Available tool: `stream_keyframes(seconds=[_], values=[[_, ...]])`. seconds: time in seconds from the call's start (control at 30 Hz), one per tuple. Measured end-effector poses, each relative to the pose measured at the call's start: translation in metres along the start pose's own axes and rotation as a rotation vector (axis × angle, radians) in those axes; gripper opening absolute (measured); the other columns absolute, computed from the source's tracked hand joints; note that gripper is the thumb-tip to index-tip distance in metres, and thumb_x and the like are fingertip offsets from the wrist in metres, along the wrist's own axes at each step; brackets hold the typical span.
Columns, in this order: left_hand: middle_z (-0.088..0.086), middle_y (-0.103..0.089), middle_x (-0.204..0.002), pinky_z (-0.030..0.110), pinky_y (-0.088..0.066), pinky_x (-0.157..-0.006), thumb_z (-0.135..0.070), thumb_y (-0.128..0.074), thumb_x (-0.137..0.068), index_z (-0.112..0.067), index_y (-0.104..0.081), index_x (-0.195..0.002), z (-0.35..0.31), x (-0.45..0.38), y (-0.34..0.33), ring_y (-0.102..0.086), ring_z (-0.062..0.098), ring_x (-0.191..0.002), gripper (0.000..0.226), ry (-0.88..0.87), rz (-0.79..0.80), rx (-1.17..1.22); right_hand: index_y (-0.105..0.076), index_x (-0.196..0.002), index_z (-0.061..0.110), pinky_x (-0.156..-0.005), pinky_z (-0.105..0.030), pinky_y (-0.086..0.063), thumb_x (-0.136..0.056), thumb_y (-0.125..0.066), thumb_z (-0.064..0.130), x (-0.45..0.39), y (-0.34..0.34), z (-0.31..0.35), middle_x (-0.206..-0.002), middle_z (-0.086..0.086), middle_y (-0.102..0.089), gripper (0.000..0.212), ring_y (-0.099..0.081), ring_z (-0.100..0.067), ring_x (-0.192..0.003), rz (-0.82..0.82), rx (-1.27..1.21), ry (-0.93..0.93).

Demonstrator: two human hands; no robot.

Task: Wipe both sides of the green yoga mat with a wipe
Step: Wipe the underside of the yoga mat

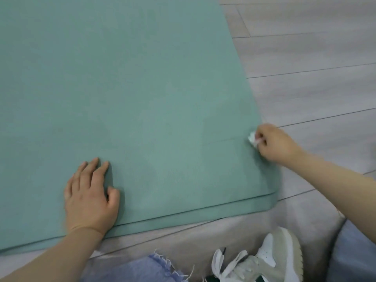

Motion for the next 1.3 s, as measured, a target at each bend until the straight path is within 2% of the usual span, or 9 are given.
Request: stream_keyframes(seconds=[0.07, 0.23, 0.4, 0.57, 0.7, 0.9, 1.03, 1.17, 1.3], values=[[0.014, -0.048, -0.145, 0.051, -0.027, -0.111, -0.033, -0.036, -0.076, -0.01, -0.057, -0.132, 0.0, -0.001, 0.0, -0.037, 0.035, -0.138, 0.064, -0.005, 0.001, -0.007, -0.056, -0.081, 0.005, -0.073, -0.034, -0.04, -0.082, -0.052, 0.005, -0.059, 0.01, -0.01, -0.093, -0.022, -0.058, 0.004, -0.056, -0.038, -0.088, -0.17, -0.05, -0.164], [0.015, -0.048, -0.145, 0.049, -0.025, -0.113, -0.034, -0.035, -0.076, -0.009, -0.056, -0.133, 0.001, 0.0, -0.002, -0.036, 0.036, -0.138, 0.065, -0.009, -0.003, -0.024, -0.054, -0.085, 0.003, -0.074, -0.034, -0.037, -0.086, -0.047, 0.009, -0.068, 0.003, -0.016, -0.1, -0.023, -0.057, 0.009, -0.053, -0.035, -0.093, -0.422, -0.235, -0.4], [0.015, -0.048, -0.145, 0.05, -0.026, -0.112, -0.031, -0.038, -0.074, -0.01, -0.055, -0.133, 0.001, -0.001, -0.002, -0.036, 0.036, -0.138, 0.065, -0.004, -0.002, -0.002, -0.046, -0.079, 0.011, -0.064, -0.03, -0.029, -0.083, -0.046, 0.004, 0.005, 0.0, -0.02, -0.083, -0.013, -0.05, 0.008, -0.051, -0.034, -0.079, -0.152, -0.01, -0.277], [0.016, -0.048, -0.144, 0.052, -0.027, -0.111, -0.031, -0.037, -0.074, -0.01, -0.055, -0.132, -0.002, 0.0, 0.001, -0.036, 0.037, -0.138, 0.065, 0.003, -0.013, 0.026, -0.039, -0.078, 0.015, -0.062, -0.03, -0.029, -0.082, -0.049, 0.002, 0.083, -0.017, -0.015, -0.088, -0.017, -0.055, 0.017, -0.053, -0.036, -0.078, 0.039, 0.068, -0.195], [0.016, -0.048, -0.144, 0.052, -0.027, -0.11, -0.031, -0.039, -0.074, -0.009, -0.056, -0.132, -0.001, 0.001, 0.0, -0.037, 0.037, -0.137, 0.064, 0.001, -0.006, 0.035, -0.043, -0.079, 0.013, -0.062, -0.031, -0.031, -0.083, -0.047, 0.005, 0.115, -0.025, -0.011, -0.083, -0.01, -0.05, 0.01, -0.046, -0.029, -0.072, 0.141, 0.079, -0.225], [0.016, -0.049, -0.144, 0.05, -0.026, -0.112, -0.033, -0.037, -0.072, -0.01, -0.057, -0.131, -0.001, 0.001, 0.002, -0.038, 0.036, -0.137, 0.066, 0.007, 0.019, 0.038, -0.041, -0.065, 0.024, -0.052, -0.025, -0.03, -0.083, -0.05, 0.016, 0.13, -0.019, 0.004, -0.072, 0.002, -0.048, 0.022, -0.05, -0.025, -0.074, 0.469, 0.167, -0.259], [0.018, -0.056, -0.13, 0.05, -0.033, -0.101, -0.031, -0.04, -0.07, -0.009, -0.061, -0.12, -0.003, -0.004, 0.003, -0.046, 0.039, -0.123, 0.058, -0.005, 0.011, -0.021, -0.054, -0.081, 0.014, -0.059, -0.029, -0.035, -0.082, -0.051, 0.011, 0.085, 0.019, 0.046, -0.083, -0.005, -0.059, 0.005, -0.052, -0.027, -0.077, 0.165, 0.042, -0.302], [0.019, -0.055, -0.095, 0.047, -0.041, -0.078, -0.032, -0.037, -0.07, -0.008, -0.06, -0.098, 0.006, -0.045, 0.014, -0.05, 0.038, -0.09, 0.043, -0.016, 0.0, -0.032, -0.05, -0.098, 0.016, -0.056, -0.027, -0.038, -0.082, -0.052, 0.009, 0.014, 0.025, 0.113, -0.087, -0.003, -0.057, 0.017, -0.055, -0.025, -0.077, 0.031, -0.176, -0.212], [0.021, -0.056, -0.108, 0.049, -0.042, -0.085, -0.035, -0.038, -0.072, -0.006, -0.059, -0.111, 0.029, -0.094, 0.012, -0.051, 0.04, -0.099, 0.053, -0.064, -0.014, -0.055, -0.056, -0.091, 0.017, -0.065, -0.027, -0.041, -0.08, -0.055, 0.009, -0.062, 0.016, 0.171, -0.081, 0.002, -0.057, 0.013, -0.053, -0.02, -0.076, -0.048, -0.328, -0.111]])
Point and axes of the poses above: each hand's wrist, its own x-axis away from the middle knuckle, its own y-axis out of the back of the hand, z = x × y, the point moved 6 cm from there along -x, towards the middle knuckle
